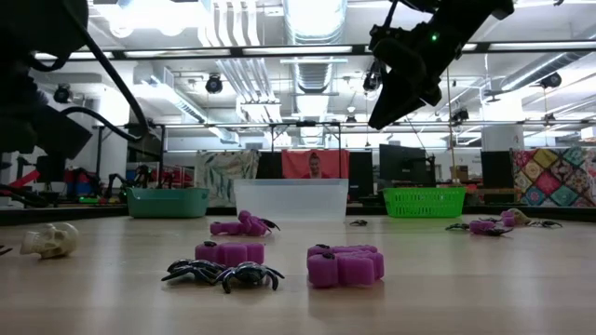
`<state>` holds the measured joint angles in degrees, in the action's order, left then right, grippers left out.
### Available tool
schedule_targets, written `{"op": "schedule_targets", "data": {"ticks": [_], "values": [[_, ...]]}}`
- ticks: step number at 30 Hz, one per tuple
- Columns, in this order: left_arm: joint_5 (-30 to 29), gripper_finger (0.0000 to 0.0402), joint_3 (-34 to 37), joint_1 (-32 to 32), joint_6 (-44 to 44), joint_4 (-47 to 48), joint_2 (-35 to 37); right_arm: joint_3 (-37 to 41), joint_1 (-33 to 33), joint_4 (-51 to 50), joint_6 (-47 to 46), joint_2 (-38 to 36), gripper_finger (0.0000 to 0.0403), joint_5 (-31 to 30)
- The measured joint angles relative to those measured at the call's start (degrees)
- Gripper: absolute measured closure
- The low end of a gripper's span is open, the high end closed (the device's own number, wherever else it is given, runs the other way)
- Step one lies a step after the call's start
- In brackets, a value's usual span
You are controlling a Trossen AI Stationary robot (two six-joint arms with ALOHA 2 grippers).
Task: Sort Halloween decoration
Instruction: Put the white skull toy into the light blue bin
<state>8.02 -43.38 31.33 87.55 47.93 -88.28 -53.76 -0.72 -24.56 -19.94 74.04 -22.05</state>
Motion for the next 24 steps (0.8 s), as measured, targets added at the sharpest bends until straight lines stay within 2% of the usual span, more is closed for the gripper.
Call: {"op": "schedule_targets", "data": {"ticks": [7, 13, 19, 24], "values": [[-1.74, 0.0383, 0.00, 0.00, -0.04, -0.17, 2.05, 0.30, 0.12, -0.06, 0.00, 0.00, 0.0303, 0.01], [-6.37, 0.0383, -0.04, -0.40, 0.00, -0.32, 6.78, 0.44, 0.12, -0.20, 0.00, 0.00, 0.0303, -0.01], [-16.08, 0.0383, -0.09, -2.15, -1.08, -0.48, 14.05, 0.44, 0.12, -0.18, 0.00, 0.00, 0.0303, -0.01], [-26.56, 0.0383, -0.11, -6.98, -8.38, -2.52, 20.52, 0.44, 0.12, 0.02, 0.29, 0.00, 0.0303, -0.43]]}}
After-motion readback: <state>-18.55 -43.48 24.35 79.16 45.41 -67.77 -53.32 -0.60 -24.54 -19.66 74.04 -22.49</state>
